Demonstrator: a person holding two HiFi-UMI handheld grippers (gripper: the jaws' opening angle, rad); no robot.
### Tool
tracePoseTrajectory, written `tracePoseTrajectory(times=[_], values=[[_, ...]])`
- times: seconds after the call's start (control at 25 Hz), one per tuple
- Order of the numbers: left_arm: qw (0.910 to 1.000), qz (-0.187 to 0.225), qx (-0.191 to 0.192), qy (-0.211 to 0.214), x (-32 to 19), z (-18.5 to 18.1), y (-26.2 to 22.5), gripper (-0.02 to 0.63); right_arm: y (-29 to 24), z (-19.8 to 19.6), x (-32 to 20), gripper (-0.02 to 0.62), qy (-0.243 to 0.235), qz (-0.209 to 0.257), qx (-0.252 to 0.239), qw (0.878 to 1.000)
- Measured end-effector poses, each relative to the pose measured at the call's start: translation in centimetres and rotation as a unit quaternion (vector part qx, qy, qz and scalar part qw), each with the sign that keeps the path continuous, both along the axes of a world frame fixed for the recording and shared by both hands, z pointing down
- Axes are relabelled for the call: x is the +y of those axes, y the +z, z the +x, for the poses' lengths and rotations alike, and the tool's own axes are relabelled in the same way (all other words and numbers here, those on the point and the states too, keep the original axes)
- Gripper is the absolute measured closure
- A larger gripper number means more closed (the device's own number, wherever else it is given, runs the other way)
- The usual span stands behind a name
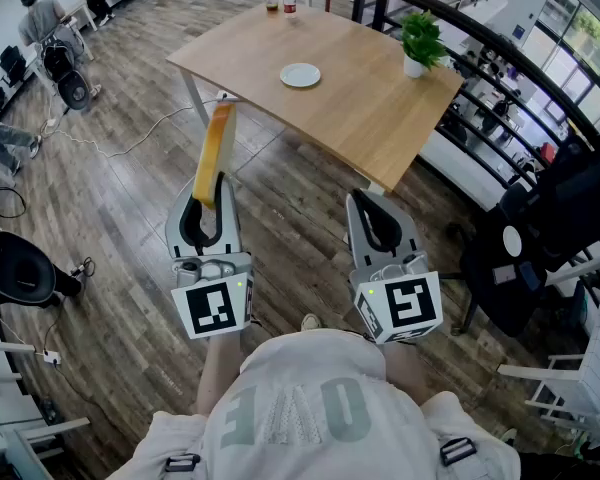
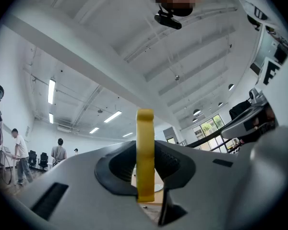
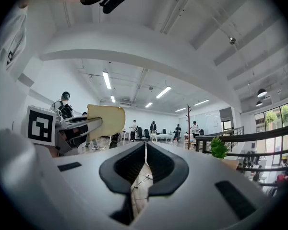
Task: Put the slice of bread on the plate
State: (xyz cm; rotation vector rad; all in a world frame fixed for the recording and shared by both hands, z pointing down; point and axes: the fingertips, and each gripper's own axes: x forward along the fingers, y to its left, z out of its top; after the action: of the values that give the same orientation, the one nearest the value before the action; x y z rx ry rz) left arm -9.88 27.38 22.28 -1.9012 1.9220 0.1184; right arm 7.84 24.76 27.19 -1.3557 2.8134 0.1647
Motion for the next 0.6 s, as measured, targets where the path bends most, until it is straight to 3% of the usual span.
tracePoseTrajectory(times=[0.6], values=[[0.9999, -0.011, 0.006, -0.011, -2.0, -1.4, 0.7, 0.518, 1.4, 0.5, -2.5, 0.575, 0.016, -0.01, 0.007, 1.0]])
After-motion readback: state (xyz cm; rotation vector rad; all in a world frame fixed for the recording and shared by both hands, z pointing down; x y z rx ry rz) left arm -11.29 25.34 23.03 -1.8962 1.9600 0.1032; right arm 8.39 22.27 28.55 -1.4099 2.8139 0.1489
